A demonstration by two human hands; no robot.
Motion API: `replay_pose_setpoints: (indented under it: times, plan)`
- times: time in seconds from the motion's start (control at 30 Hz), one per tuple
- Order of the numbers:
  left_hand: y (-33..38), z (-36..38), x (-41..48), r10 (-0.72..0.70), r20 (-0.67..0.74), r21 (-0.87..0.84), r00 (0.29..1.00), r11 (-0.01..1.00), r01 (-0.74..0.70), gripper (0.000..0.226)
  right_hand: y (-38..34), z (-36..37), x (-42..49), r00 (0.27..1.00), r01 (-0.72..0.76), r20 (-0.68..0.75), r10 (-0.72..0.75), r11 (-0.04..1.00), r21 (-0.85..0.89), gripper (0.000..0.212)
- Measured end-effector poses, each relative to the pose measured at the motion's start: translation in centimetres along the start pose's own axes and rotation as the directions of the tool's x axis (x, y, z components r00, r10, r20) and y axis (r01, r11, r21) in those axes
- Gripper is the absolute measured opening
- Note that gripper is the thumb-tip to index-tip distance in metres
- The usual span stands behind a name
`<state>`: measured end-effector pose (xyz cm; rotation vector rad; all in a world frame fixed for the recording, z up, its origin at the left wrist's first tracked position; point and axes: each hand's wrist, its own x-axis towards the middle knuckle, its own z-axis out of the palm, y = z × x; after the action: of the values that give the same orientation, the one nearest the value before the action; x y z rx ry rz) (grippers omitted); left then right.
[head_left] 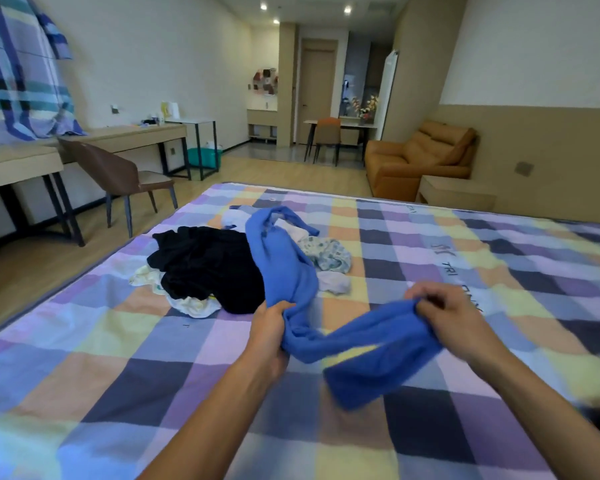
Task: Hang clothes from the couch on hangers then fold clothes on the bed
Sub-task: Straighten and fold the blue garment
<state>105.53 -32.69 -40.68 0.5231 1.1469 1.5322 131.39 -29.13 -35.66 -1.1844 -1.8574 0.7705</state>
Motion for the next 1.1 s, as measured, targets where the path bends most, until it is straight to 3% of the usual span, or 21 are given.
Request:
replay_pose_setpoints:
  times: [0.07, 0.1, 0.17, 0.2, 0.27, 0.33, 0.4, 0.5, 0.57, 0.67, 0.7, 0.77, 0.83, 0.9, 0.97, 1.03, 1.1]
  plan:
    - [0.4, 1.0, -3.7, -0.055, 0.167, 0.001, 0.984, 0.998, 0.056, 0.011, 1.4, -0.6, 1.2, 0.984, -0.059, -0.163, 0.069, 0.996, 0.064, 0.036]
    - [0.6, 1.1, -5.5, -0.074, 0.249, 0.007, 0.966, 0.997, 0.075, 0.017, 2.0, -0.3, 1.7, 0.984, -0.073, -0.156, 0.091, 0.991, 0.116, 0.037]
    - [0.4, 0.7, -7.8, -0.093, 0.328, 0.095, 0.94, 0.993, 0.065, 0.02, 2.6, 1.7, 1.3, 0.993, -0.116, -0.011, 0.12, 0.98, 0.163, 0.037]
    - [0.2, 0.3, -8.3, -0.09, 0.316, 0.192, 0.945, 0.981, 0.029, 0.016, 3.0, 3.1, 0.6, 0.991, -0.099, 0.1, 0.088, 0.988, 0.12, 0.045]
    - [0.3, -0.7, -8.3, -0.075, 0.323, 0.414, 0.944, 0.908, -0.069, 0.025, 5.1, 5.8, -0.8, 0.947, 0.083, 0.317, -0.045, 0.991, -0.108, 0.072]
    - [0.8, -1.6, -7.9, -0.056, 0.316, 0.53, 0.947, 0.838, -0.128, 0.036, 6.4, 8.0, -2.0, 0.878, 0.193, 0.473, -0.07, 0.957, -0.216, 0.077]
    - [1.8, -2.2, -7.8, -0.043, 0.28, 0.572, 0.959, 0.81, -0.13, 0.038, 6.6, 9.0, -2.6, 0.865, 0.188, 0.494, -0.09, 0.97, -0.153, 0.069]
    - [4.0, -2.6, -7.3, 0.016, 0.244, 0.569, 0.97, 0.807, -0.157, 0.037, 6.2, 8.4, -2.7, 0.927, 0.105, 0.359, -0.109, 0.994, 0.031, 0.064]
    - [6.3, -2.4, -7.0, 0.065, 0.231, 0.571, 0.971, 0.799, -0.189, 0.035, 6.5, 7.2, -3.2, 0.931, 0.024, 0.359, -0.058, 0.995, 0.099, 0.061]
    - [8.9, -1.2, -6.6, 0.074, 0.292, 0.609, 0.954, 0.754, -0.245, 0.036, 7.1, 7.1, -4.7, 0.845, 0.079, 0.534, -0.016, 0.992, -0.096, 0.059]
    - [9.4, -0.7, -6.5, 0.061, 0.333, 0.633, 0.941, 0.725, -0.271, 0.035, 7.5, 7.7, -4.9, 0.856, 0.124, 0.516, -0.027, 0.98, -0.153, 0.052]
    - [9.8, 0.6, -6.5, 0.041, 0.412, 0.696, 0.91, 0.631, -0.343, 0.032, 7.9, 8.3, -4.9, 0.918, 0.129, 0.39, -0.077, 0.986, -0.109, 0.029]
    - [11.0, 1.7, -6.1, 0.103, 0.456, 0.763, 0.884, 0.466, -0.448, 0.038, 7.4, 7.3, -3.9, 0.96, 0.088, 0.27, -0.075, 0.995, -0.036, 0.013]
    - [13.1, 2.5, -5.1, 0.209, 0.473, 0.809, 0.856, 0.282, -0.516, 0.051, 5.3, 4.6, -2.4, 0.985, 0.032, 0.166, -0.036, 0.999, 0.025, 0.023]
    - [16.0, 3.5, -4.1, 0.285, 0.476, 0.822, 0.832, 0.191, -0.536, 0.051, 2.4, 1.0, -0.6, 0.998, -0.031, 0.053, 0.027, 0.996, 0.083, 0.037]
    - [18.6, 4.6, -3.0, 0.35, 0.487, 0.829, 0.801, 0.105, -0.55, 0.041, -1.6, -2.5, 1.4, 0.995, -0.022, -0.09, 0.035, 0.99, 0.139, 0.028]
    - [20.5, 6.1, -2.0, 0.467, 0.487, 0.856, 0.738, -0.086, -0.51, 0.043, -6.0, -5.0, 3.1, 0.985, 0.04, -0.175, -0.011, 0.985, 0.166, 0.026]
